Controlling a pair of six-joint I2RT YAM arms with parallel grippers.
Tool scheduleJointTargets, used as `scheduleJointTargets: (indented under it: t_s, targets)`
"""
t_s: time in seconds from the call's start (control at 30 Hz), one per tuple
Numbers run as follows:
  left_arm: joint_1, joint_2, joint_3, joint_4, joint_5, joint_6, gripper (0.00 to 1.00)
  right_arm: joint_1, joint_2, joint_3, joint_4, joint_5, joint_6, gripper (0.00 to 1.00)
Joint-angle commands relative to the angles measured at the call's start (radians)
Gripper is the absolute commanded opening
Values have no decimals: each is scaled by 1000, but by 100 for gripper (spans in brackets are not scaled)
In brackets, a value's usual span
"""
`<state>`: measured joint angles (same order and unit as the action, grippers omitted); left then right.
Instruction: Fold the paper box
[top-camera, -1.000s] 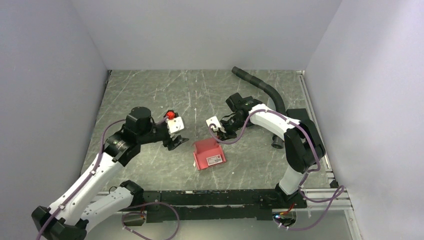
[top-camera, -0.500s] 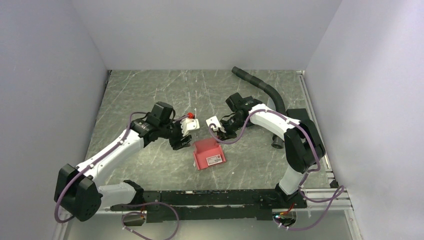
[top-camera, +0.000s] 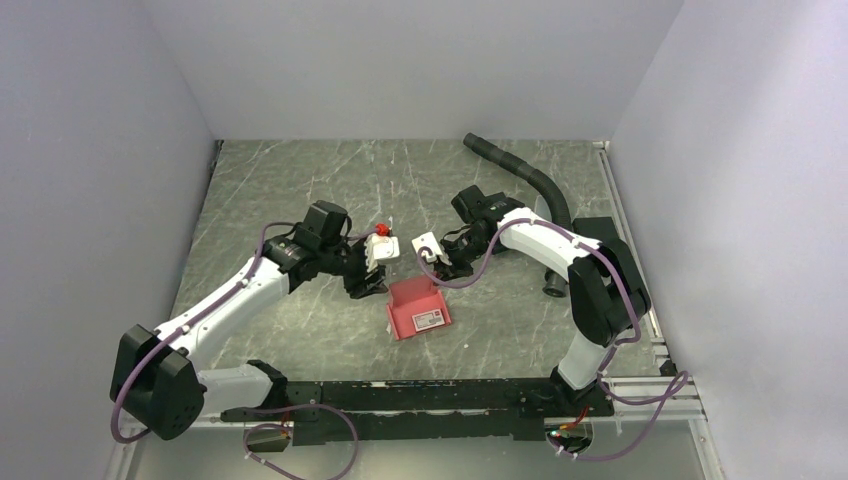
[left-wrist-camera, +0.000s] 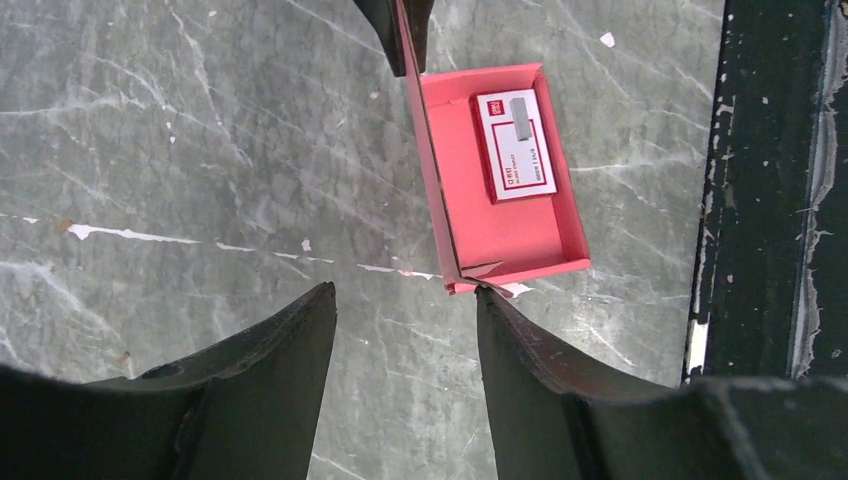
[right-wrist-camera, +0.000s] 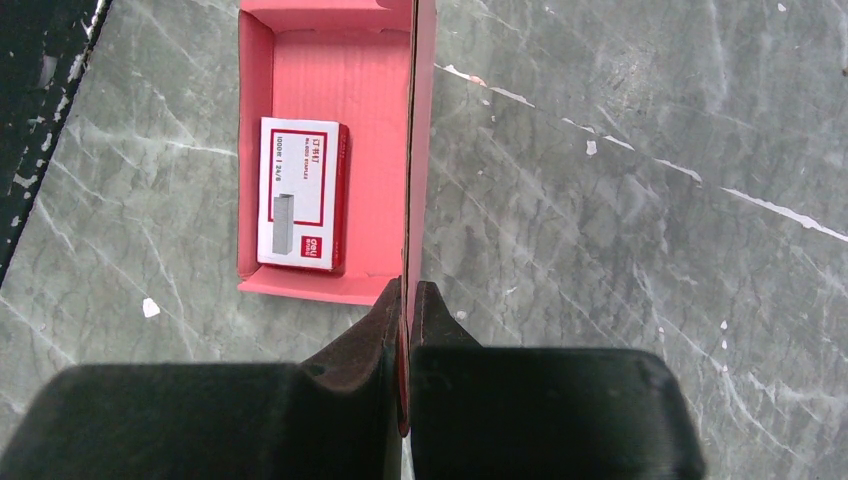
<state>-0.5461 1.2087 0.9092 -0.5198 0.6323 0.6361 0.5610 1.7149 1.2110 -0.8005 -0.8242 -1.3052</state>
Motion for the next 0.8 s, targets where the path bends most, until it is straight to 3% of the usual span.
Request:
scheduleJointTargets:
  t_s: [0.0,0.57,0.77]
  targets:
    - [-5,-7,36,10,68,18,59,4,3,38,7,-49,-14,0]
    - [-12,76,62,35,127,10,54,5,3,38,6,-52,-14,0]
    - [-12,105,79,30,131,-8,44,7,4,39,4,-53,-13,0]
